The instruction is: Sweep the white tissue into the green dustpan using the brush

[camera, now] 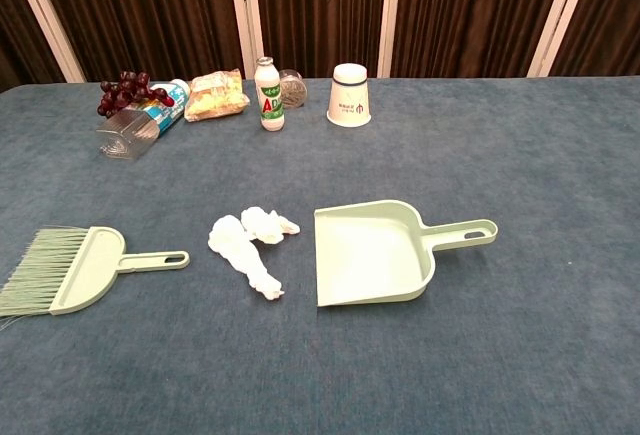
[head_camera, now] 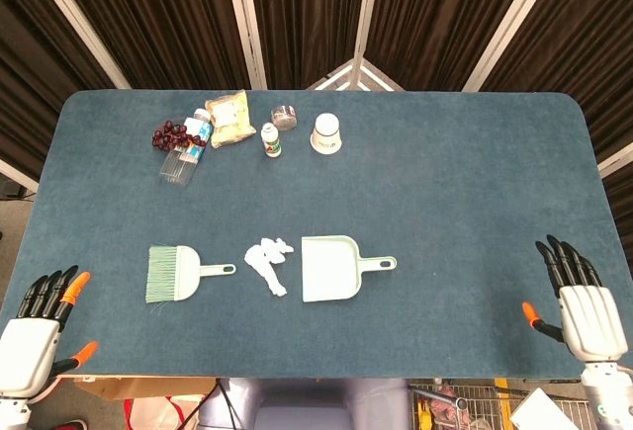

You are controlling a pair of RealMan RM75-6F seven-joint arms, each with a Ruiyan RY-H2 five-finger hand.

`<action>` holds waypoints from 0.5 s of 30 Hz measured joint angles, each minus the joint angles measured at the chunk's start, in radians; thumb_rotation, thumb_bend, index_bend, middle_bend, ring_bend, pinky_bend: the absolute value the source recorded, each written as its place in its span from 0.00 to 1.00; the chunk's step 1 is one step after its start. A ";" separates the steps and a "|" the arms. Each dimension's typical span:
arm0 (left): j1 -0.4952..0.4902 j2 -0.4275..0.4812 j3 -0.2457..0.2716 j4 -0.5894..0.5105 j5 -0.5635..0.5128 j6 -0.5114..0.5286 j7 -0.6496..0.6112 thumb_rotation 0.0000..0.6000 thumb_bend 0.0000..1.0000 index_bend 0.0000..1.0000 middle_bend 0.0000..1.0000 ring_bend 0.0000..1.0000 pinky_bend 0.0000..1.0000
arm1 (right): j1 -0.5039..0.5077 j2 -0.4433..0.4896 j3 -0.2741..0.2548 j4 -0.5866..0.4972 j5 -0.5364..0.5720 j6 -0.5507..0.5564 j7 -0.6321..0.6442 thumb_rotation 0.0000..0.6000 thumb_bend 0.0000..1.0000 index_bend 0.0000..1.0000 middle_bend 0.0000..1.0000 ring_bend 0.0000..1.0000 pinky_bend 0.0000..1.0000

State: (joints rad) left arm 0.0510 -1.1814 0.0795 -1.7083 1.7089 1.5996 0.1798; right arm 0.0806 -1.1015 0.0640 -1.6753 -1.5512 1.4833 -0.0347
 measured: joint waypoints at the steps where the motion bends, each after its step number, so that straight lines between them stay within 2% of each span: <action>1: 0.000 0.000 0.000 0.000 0.000 0.000 0.001 1.00 0.03 0.00 0.00 0.00 0.03 | 0.013 -0.001 0.011 -0.006 0.006 -0.013 -0.008 1.00 0.30 0.00 0.51 0.50 0.64; 4: 0.000 -0.003 0.000 0.000 0.003 0.001 0.010 1.00 0.03 0.00 0.00 0.00 0.03 | 0.054 -0.006 0.036 -0.024 0.027 -0.061 -0.028 1.00 0.30 0.03 0.67 0.66 0.76; 7: 0.000 -0.007 -0.001 -0.001 0.004 0.000 0.020 1.00 0.03 0.00 0.00 0.00 0.03 | 0.104 -0.018 0.062 -0.039 0.054 -0.123 -0.072 1.00 0.30 0.13 0.75 0.73 0.82; 10: 0.000 -0.011 -0.003 0.000 0.003 0.000 0.030 1.00 0.03 0.00 0.00 0.00 0.03 | 0.156 -0.041 0.087 -0.053 0.091 -0.185 -0.132 1.00 0.30 0.21 0.79 0.76 0.83; 15: 0.000 -0.015 -0.008 0.001 -0.002 0.002 0.033 1.00 0.03 0.00 0.00 0.00 0.03 | 0.231 -0.097 0.115 -0.068 0.162 -0.274 -0.233 1.00 0.30 0.22 0.80 0.77 0.84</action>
State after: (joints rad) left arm 0.0514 -1.1964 0.0719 -1.7069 1.7069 1.6014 0.2133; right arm 0.3114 -1.1983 0.1794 -1.7436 -1.3892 1.2097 -0.2681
